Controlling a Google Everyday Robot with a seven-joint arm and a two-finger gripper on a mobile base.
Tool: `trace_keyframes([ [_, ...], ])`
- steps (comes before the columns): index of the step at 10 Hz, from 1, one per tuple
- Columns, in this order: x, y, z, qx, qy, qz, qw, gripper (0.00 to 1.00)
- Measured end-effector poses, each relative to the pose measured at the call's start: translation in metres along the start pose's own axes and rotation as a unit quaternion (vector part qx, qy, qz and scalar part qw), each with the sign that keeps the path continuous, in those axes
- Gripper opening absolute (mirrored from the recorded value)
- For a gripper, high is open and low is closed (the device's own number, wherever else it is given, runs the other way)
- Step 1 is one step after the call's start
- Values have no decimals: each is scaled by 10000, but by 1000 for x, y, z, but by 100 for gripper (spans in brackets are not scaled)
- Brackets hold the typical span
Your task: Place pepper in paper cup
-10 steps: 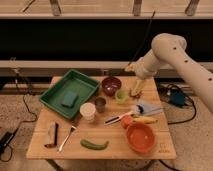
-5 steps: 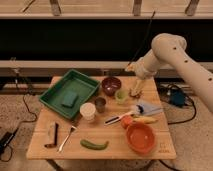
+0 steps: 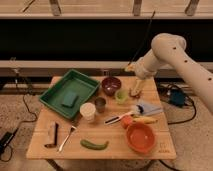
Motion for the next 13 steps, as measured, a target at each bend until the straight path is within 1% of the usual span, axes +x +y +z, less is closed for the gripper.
trace_keyframes([
  [2,-3,20,14,-54,-42,-8,10000,78],
  [4,-7,59,37,-210,-92,89,9997,78],
  [8,-22,123,75,-509,-131,379,9979,78],
  [9,-25,132,81,-541,-129,436,9975,78],
  [10,-30,148,90,-539,-104,545,9970,78],
  [12,-34,169,100,-492,-84,737,9960,78],
  [13,-39,179,110,-461,-107,823,9955,78],
])
